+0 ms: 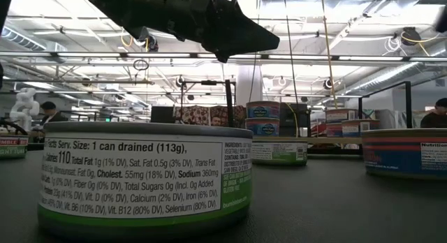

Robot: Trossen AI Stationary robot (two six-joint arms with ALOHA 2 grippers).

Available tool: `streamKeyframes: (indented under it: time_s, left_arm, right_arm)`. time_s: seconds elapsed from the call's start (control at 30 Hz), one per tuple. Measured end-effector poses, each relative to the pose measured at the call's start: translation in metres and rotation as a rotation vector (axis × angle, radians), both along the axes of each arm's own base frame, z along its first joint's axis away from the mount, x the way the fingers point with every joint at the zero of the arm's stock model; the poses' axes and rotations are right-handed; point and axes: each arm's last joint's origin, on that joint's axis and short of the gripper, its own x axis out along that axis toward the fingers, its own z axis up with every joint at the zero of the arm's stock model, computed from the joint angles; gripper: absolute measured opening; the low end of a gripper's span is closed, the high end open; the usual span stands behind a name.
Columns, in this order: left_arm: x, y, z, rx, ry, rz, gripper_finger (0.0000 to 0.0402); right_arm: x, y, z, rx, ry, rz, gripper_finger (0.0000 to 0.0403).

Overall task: Stack canned seafood by type on shelf
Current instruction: Stack the blue-pink tuna can on top of the bottom right blue-pink tuna can on the shelf

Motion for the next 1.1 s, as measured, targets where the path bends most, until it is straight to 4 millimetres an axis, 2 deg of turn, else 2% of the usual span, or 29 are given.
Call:
streamKeyframes:
  time_s: [0.1,0.17,0.27,0.37,0.47,0.9,1.0,1.1]
  left_arm:
    - [0.000,0.000,0.000,0.000,-0.002,0.000,0.0042]
    - [0.000,0.000,0.000,-0.001,-0.005,0.000,0.0042]
    - [0.000,0.000,0.001,-0.003,-0.011,0.000,0.0042]
    - [0.000,0.000,0.002,-0.004,-0.020,0.000,0.0042]
    - [0.001,0.000,0.002,-0.010,-0.021,0.001,0.0042]
    - [0.000,0.000,0.002,-0.007,-0.016,0.001,0.0042]
    - [0.000,0.000,0.001,-0.004,-0.010,0.000,0.0042]
    - [0.000,0.000,0.001,-0.003,-0.007,0.000,0.0042]
  right_arm:
    - [-0.024,0.001,-0.011,0.191,-0.213,-0.305,0.0000]
    - [-0.032,-0.001,-0.024,0.321,-0.281,-0.498,0.0000]
    - [-0.038,-0.001,-0.053,0.462,-0.342,-0.649,0.0000]
    - [-0.037,-0.001,-0.080,0.575,-0.402,-0.661,0.0007]
    - [-0.030,-0.005,-0.096,0.638,-0.520,-0.668,0.0029]
    - [-0.028,-0.021,-0.097,0.609,-0.540,-0.705,0.0200]
    - [-0.029,-0.025,-0.098,0.576,-0.531,-0.736,0.0218]
    - [-0.032,-0.029,-0.107,0.582,-0.522,-0.749,0.0219]
